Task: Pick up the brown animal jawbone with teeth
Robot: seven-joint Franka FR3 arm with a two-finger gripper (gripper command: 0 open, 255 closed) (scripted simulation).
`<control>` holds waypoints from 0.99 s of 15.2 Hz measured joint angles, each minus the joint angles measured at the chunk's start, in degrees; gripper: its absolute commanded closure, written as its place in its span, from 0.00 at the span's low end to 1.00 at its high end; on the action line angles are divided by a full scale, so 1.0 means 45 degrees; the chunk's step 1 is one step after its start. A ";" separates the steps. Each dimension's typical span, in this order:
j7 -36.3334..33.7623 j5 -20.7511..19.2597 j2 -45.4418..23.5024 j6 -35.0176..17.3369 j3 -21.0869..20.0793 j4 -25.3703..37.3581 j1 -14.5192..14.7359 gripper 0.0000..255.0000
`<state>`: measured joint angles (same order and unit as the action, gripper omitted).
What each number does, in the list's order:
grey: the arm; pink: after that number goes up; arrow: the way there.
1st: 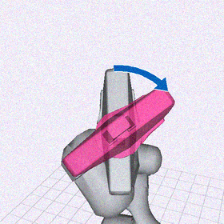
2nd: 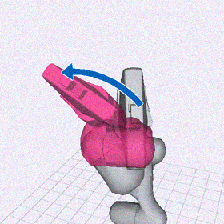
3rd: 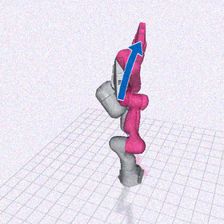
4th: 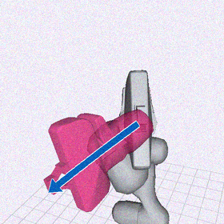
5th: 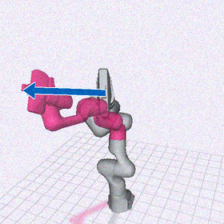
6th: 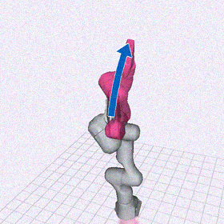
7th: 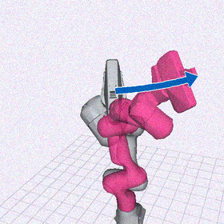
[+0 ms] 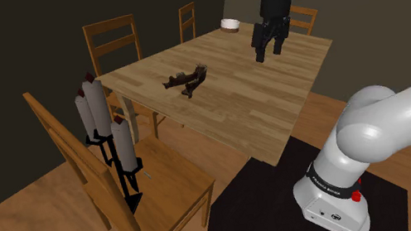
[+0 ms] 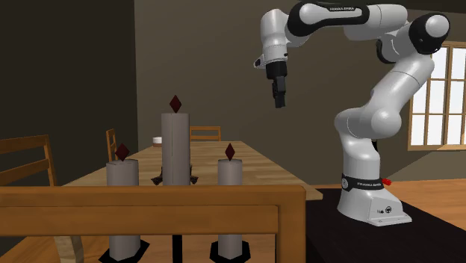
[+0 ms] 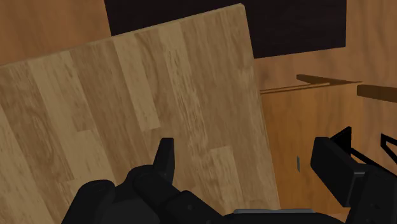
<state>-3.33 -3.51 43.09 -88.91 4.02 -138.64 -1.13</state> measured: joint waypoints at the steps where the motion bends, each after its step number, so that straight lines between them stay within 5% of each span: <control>1: 0.0000 0.0000 0.0000 0.0000 0.0000 0.0000 0.0000 0.00; 15: -0.4064 0.0307 -0.5301 -0.5686 -0.0820 0.0644 -0.0736 0.00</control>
<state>-21.62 -2.13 19.23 -114.49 0.33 -135.75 -4.45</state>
